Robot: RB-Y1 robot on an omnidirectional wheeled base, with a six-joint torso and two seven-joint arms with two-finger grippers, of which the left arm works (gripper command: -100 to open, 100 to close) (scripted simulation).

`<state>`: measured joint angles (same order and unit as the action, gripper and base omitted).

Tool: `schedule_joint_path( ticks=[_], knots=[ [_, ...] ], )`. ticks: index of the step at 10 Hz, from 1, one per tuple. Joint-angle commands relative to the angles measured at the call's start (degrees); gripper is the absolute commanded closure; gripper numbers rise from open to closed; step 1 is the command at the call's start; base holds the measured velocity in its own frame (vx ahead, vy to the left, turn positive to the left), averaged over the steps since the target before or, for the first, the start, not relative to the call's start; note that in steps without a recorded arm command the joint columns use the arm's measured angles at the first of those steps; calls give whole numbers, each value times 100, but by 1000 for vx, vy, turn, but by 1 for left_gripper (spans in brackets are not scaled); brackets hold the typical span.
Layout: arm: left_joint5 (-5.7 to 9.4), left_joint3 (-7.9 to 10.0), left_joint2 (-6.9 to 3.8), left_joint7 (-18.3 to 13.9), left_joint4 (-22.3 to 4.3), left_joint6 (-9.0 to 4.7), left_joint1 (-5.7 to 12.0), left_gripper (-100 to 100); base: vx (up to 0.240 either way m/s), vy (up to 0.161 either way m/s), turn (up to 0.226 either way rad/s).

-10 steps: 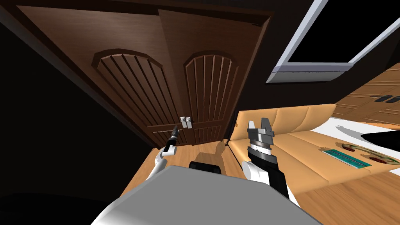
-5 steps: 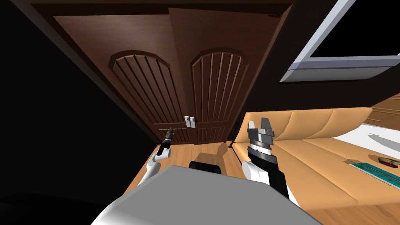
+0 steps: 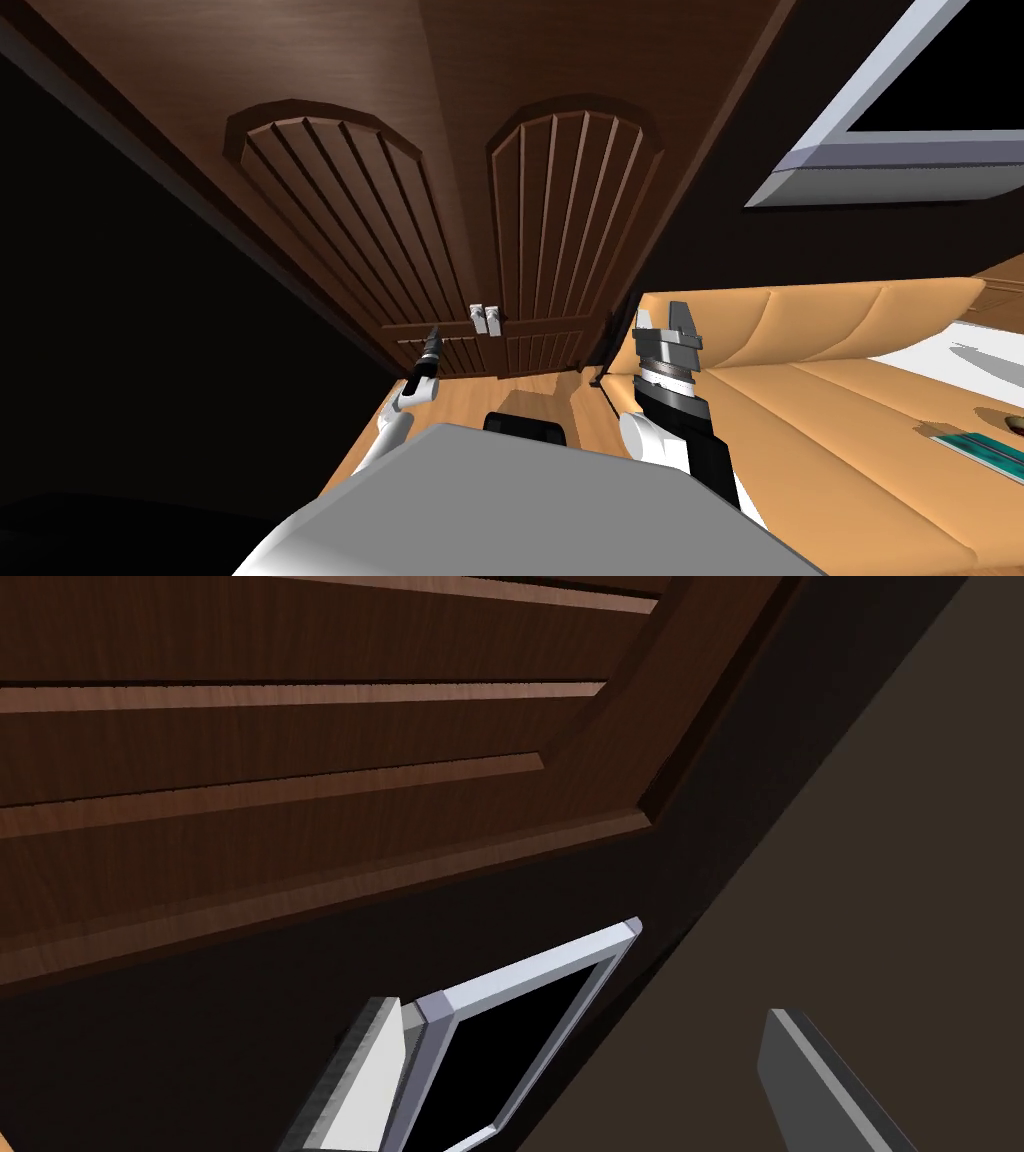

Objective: Pull the door open

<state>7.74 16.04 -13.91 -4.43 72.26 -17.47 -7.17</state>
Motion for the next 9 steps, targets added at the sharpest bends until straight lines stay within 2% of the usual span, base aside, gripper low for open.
schedule_joint_path(
  ticks=[1, 4, 5, 6, 7, 9],
  knots=[
    [-17, -94, 76, 9, 20, -11, 91, -100, 176, 26, -98],
    [-60, -391, 271, 10, 91, -31, 323, -100, 191, -59, -180],
    [-65, -425, 293, 10, 100, -33, 349, -100, 162, -111, -87],
    [-58, -387, 255, 13, 28, -42, 376, -100, 69, -51, -6],
    [-58, -387, 255, 13, 28, -42, 376, 100, -6, 5, 10],
    [-58, -387, 255, 13, 28, -42, 376, 100, -26, 15, -15]
  ],
)
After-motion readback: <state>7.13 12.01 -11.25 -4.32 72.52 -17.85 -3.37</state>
